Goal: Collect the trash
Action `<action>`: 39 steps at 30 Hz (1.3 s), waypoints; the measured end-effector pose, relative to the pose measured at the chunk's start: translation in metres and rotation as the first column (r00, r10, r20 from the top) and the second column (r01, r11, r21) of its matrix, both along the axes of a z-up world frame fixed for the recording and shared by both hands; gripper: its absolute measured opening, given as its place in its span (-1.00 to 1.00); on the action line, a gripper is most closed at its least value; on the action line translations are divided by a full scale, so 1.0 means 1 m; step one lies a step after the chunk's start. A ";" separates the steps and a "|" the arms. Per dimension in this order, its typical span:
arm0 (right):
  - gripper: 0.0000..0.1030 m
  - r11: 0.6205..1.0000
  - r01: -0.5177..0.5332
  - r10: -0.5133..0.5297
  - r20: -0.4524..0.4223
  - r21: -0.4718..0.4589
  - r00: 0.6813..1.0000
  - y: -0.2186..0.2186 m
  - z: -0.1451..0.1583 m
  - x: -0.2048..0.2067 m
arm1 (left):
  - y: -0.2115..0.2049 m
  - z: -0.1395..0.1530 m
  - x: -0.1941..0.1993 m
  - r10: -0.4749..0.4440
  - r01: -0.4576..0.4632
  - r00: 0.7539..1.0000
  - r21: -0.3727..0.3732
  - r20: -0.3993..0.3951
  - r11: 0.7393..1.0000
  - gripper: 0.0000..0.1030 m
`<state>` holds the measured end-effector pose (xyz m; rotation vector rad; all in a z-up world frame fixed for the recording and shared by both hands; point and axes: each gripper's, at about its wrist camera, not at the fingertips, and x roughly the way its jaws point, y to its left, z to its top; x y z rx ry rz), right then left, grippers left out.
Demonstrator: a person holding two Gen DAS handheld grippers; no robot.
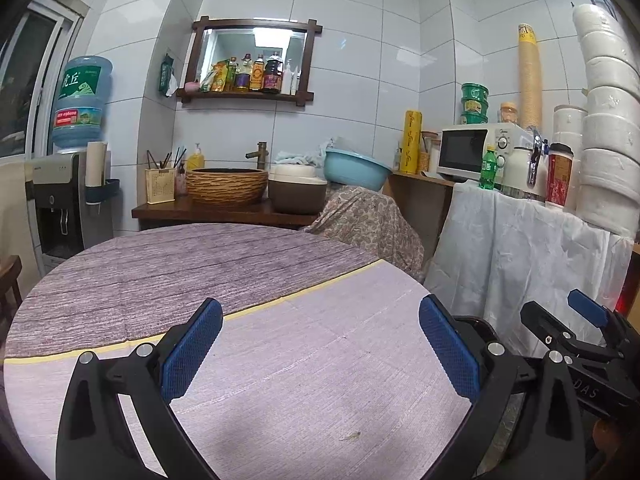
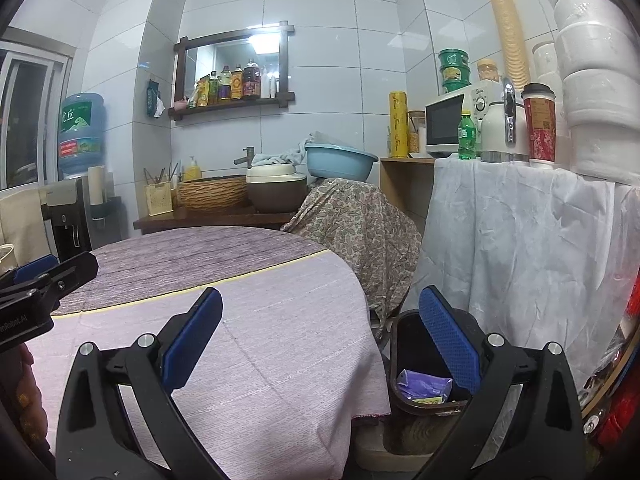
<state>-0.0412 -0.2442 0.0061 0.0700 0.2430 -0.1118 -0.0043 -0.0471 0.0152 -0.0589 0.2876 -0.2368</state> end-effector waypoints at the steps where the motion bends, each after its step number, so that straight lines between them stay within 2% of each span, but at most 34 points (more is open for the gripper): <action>1: 0.89 1.000 0.001 -0.001 0.000 -0.001 1.000 0.000 0.000 0.000 | 0.000 0.000 0.000 0.001 -0.001 1.000 0.000 -0.001 1.000 0.89; 39: 0.89 1.000 0.015 -0.015 -0.009 0.011 1.000 -0.008 -0.002 0.001 | 0.006 -0.001 0.006 0.015 -0.015 0.999 0.007 -0.029 1.000 0.89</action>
